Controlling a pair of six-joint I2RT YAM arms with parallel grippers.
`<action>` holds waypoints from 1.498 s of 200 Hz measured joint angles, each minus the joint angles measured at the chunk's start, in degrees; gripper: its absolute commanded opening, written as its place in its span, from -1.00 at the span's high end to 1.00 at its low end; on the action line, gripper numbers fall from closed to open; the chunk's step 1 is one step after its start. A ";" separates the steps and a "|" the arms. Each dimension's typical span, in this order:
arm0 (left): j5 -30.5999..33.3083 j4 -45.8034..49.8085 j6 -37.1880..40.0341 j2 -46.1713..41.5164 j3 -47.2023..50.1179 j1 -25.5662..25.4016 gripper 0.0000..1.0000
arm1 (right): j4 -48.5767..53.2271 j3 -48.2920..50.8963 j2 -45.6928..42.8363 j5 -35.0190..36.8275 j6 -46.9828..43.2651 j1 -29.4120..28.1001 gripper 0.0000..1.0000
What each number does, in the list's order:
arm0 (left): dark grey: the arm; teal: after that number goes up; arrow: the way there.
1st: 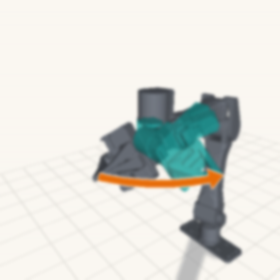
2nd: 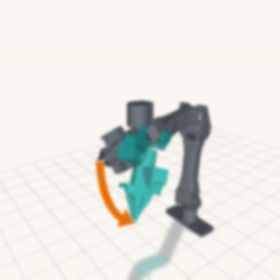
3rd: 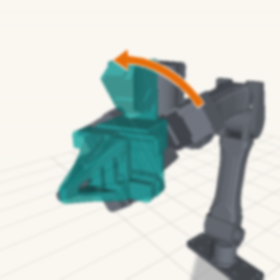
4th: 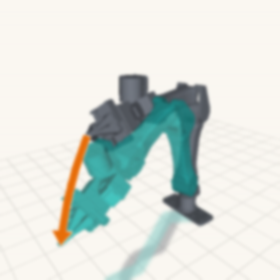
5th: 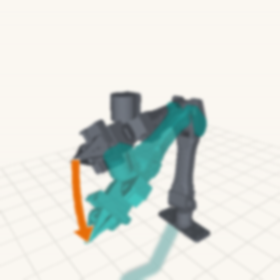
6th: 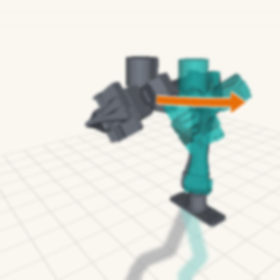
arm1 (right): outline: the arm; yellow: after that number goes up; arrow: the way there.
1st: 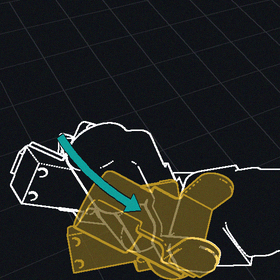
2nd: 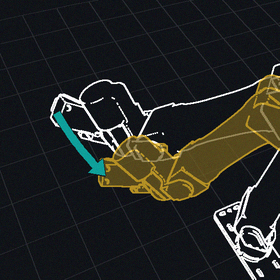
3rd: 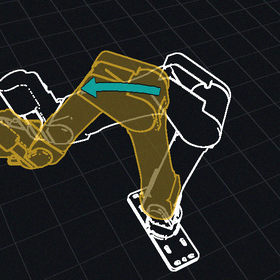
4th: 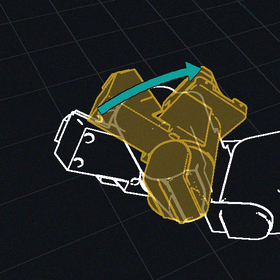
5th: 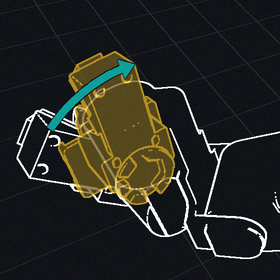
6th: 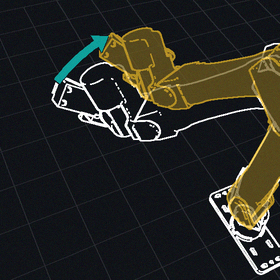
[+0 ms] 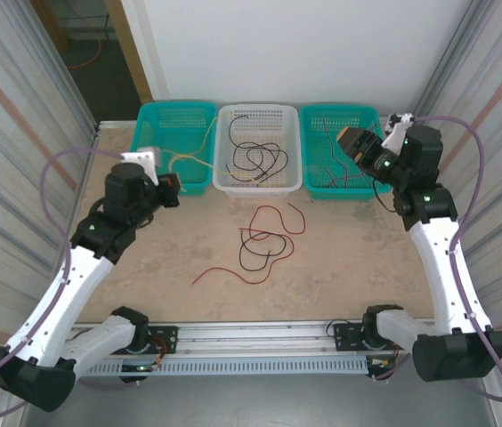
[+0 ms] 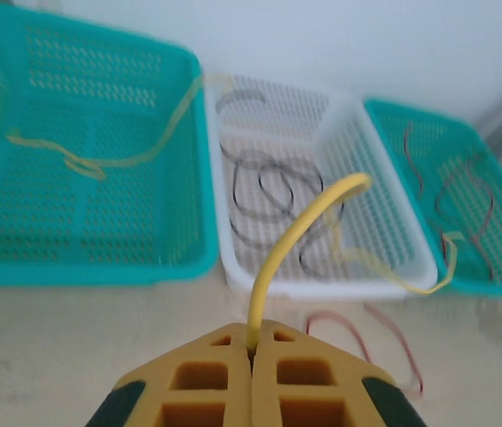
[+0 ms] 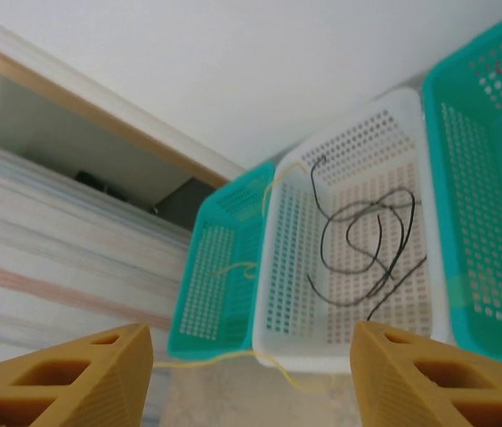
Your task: Untangle the cables
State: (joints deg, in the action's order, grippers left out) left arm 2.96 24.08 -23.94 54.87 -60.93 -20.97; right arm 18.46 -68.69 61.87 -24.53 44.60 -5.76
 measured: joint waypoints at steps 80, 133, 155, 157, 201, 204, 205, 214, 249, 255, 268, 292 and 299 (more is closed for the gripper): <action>6.43 -11.61 -12.24 8.66 -7.30 18.36 1.00 | 4.85 7.56 -4.15 8.85 -6.69 -18.05 -0.14; 7.63 -18.73 -17.70 17.90 -7.21 19.78 1.00 | 7.78 11.23 -5.07 12.09 -8.72 -20.26 -0.14; 7.13 -21.46 -18.84 21.22 -6.93 19.78 1.00 | 8.26 12.11 -5.79 12.72 -9.14 -20.26 -0.14; 7.04 -21.77 -18.88 21.55 -6.86 19.78 1.00 | 8.24 12.15 -5.84 12.76 -9.14 -20.26 -0.14; 4.26 -26.12 -21.40 25.09 -3.26 19.78 1.00 | 8.22 12.94 -5.68 12.79 -9.14 -20.26 -0.13; 4.02 -26.38 -21.51 25.38 -2.93 19.78 1.00 | 8.20 12.98 -5.66 12.79 -9.14 -20.26 -0.13; 3.93 -26.45 -21.57 25.46 -2.86 19.78 1.00 | 8.20 13.00 -5.66 12.79 -9.16 -20.26 -0.13; 3.04 -27.21 -22.10 26.45 -1.92 19.78 1.00 | 8.20 13.11 -5.64 12.76 -9.14 -20.26 -0.12; 1.09 -28.06 -23.52 28.37 1.88 19.45 1.00 | 8.00 13.22 -4.33 12.76 -9.14 -20.26 -0.12; 1.05 -28.22 -23.58 28.44 2.36 19.34 1.00 | 7.96 13.27 -4.00 12.74 -9.11 -20.26 -0.12; 0.59 -28.44 -23.98 28.68 2.93 19.21 1.00 | 7.80 13.49 -3.63 12.72 -9.11 -20.33 -0.12; -2.43 -29.07 -23.91 30.47 2.97 18.99 0.40 | 7.74 13.53 -3.54 12.72 -9.11 -20.65 -0.12; -3.48 -29.07 -23.89 31.19 2.97 18.84 0.27 | 7.74 13.53 -3.54 12.74 -9.11 -20.83 -0.12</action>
State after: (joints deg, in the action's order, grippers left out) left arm -0.51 -4.99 -47.83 86.06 -57.95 -2.13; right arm 26.20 -55.16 58.33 -11.79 35.48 -26.59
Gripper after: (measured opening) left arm 0.255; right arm 0.559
